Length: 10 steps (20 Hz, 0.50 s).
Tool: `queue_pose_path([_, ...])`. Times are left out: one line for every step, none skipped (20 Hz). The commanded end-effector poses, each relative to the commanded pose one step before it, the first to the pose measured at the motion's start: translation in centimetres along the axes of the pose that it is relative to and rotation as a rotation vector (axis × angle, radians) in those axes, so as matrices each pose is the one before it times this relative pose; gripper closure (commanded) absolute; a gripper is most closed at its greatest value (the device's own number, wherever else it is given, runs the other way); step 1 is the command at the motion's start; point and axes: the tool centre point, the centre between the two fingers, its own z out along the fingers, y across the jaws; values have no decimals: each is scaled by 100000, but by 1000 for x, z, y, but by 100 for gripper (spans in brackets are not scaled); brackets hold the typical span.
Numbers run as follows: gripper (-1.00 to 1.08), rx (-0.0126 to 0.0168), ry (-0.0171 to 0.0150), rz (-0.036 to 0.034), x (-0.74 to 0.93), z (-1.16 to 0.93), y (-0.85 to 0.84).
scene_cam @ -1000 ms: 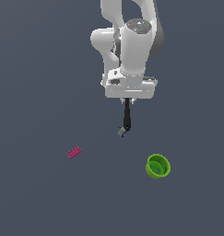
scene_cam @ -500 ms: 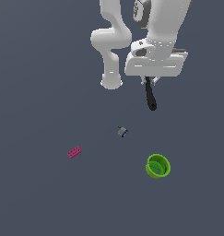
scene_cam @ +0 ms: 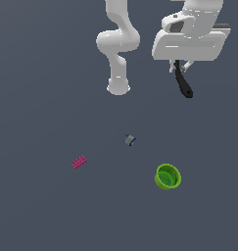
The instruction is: Pick up a designated object from a clutter of objects.
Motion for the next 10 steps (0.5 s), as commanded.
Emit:
queue_pose_path([108, 117, 21, 109, -177, -1096, -889])
queue_pose_path([108, 0, 0, 0, -45, -288, -268])
queue_pose_path([108, 0, 0, 0, -34, -240, -225])
queue_pose_path([108, 0, 0, 0, -22, -192, -182])
queue_pose_path([108, 61, 1, 32, -4, -160, -103])
queue_pose_path([108, 0, 0, 0, 1, -99, -98])
queue_pose_path([108, 0, 0, 0, 13, -54, -57])
queue_pose_path([108, 0, 0, 0, 24, -9, -15])
queue_pose_path([108, 0, 0, 0, 32, 31, 22])
queue_pose_path([108, 0, 0, 0, 15, 22, 18])
